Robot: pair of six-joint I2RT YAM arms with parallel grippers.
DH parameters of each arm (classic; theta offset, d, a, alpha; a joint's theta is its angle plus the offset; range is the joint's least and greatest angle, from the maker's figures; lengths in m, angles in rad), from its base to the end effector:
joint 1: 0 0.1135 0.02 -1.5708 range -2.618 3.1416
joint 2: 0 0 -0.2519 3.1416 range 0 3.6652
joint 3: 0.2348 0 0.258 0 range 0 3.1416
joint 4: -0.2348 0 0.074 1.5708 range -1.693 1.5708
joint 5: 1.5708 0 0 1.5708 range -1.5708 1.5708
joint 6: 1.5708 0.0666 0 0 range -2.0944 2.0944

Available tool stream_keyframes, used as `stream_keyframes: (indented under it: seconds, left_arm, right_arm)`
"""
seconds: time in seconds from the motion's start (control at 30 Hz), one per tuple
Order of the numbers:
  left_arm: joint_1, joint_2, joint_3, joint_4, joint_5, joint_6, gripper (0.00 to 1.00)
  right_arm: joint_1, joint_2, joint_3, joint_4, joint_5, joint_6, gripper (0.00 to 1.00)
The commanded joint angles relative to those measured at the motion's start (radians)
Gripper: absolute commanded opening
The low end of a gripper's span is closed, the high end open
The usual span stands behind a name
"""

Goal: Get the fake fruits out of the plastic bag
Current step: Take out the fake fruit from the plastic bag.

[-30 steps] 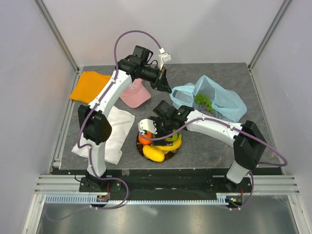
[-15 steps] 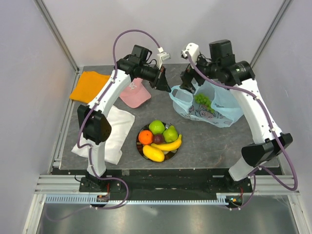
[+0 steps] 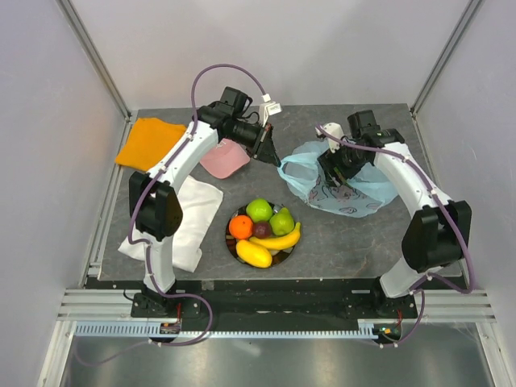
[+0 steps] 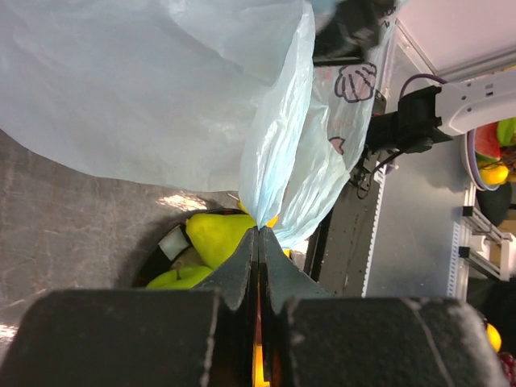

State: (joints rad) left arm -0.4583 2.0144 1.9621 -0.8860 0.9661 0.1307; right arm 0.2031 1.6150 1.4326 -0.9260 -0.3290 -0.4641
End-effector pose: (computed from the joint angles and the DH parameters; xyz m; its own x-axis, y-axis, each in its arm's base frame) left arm 0.3775 -0.2473 0.2976 -0.6275 0.3922 -0.6726 0.7761 0.2456 -0.5808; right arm 0.3384 0.0917 0.2560 -0.6352 -0.5633 -0.5283 -0.6893 0.7221 0.0589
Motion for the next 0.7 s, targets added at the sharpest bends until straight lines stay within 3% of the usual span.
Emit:
stream_keyframes:
  seconds: [0.0,0.1,0.43,0.53,0.57,0.67]
  left_arm:
    - [-0.003,-0.080,-0.031,0.009,0.045,-0.009,0.02]
    - [-0.005,-0.072,-0.032,0.005,0.040,-0.006,0.01]
    - [-0.005,-0.020,0.006,-0.002,0.045,-0.005,0.02]
    - [-0.005,-0.014,0.009,-0.004,0.040,-0.005,0.02]
    - [-0.005,-0.016,0.008,-0.004,0.036,-0.003,0.02]
    - [-0.005,-0.022,0.004,-0.005,0.028,-0.002,0.01]
  right_arm:
    - [-0.024,0.087,0.021,0.168,0.186,0.096,0.80]
    - [-0.025,0.193,0.051,0.243,0.249,0.102,0.85]
    - [-0.031,0.471,0.146,0.479,0.389,0.059,0.86]
    - [-0.033,0.528,0.189,0.496,0.400,0.053,0.70]
    - [-0.033,0.519,0.187,0.504,0.390,0.053,0.58]
    - [-0.034,0.436,0.170,0.520,0.331,0.051,0.34]
